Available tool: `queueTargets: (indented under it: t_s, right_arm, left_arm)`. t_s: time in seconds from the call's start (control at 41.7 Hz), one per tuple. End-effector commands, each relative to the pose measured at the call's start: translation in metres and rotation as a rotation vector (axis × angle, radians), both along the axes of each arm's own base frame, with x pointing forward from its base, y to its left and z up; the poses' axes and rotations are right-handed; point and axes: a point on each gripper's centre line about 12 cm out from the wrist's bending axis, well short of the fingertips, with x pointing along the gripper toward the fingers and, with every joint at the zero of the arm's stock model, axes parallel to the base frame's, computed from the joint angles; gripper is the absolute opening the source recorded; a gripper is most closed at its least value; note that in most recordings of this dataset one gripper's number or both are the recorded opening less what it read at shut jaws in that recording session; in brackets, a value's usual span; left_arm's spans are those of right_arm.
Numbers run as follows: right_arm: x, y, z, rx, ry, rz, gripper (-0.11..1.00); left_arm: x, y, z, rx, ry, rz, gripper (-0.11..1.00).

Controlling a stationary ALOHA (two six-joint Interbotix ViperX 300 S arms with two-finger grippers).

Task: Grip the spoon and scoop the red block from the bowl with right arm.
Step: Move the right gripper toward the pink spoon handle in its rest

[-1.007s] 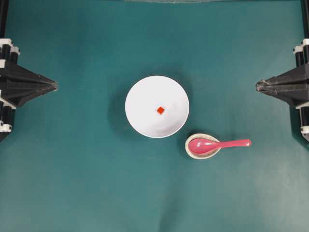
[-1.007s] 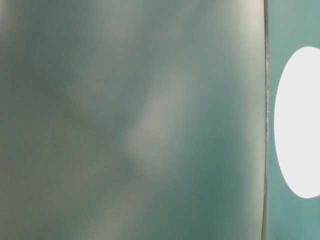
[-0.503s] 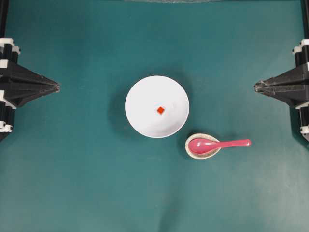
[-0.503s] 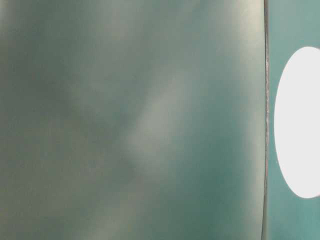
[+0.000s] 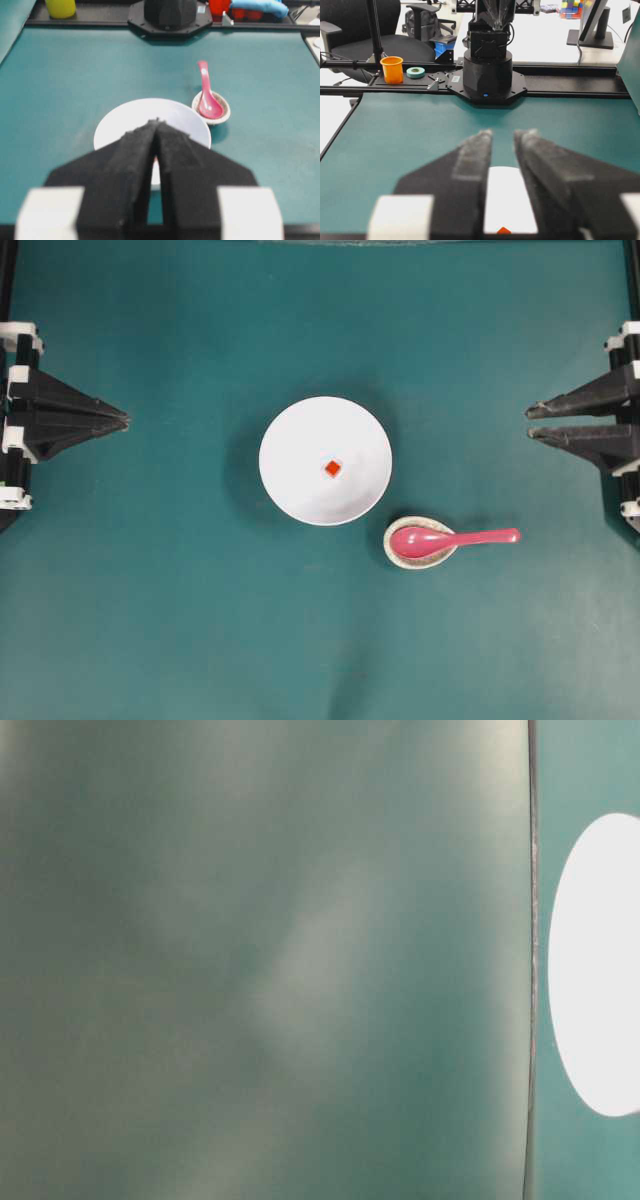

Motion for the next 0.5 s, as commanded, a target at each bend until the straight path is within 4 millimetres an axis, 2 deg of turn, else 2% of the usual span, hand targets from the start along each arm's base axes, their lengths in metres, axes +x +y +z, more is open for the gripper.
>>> queueTargets:
  t_s: [0.0, 0.336, 0.48]
  right_arm:
    - [0.002, 0.000, 0.008, 0.000, -0.018, -0.002, 0.37]
    - [0.007, 0.001, -0.004, 0.033, 0.028, 0.004, 0.43]
    - [0.010, 0.008, -0.023, 0.052, 0.087, 0.034, 0.44]
  left_arm:
    - [0.003, 0.002, 0.008, 0.005, -0.004, 0.007, 0.00]
    - [0.002, 0.004, 0.003, 0.004, 0.042, 0.021, 0.00]
    - [0.002, 0.004, 0.002, 0.004, 0.051, 0.021, 0.00]
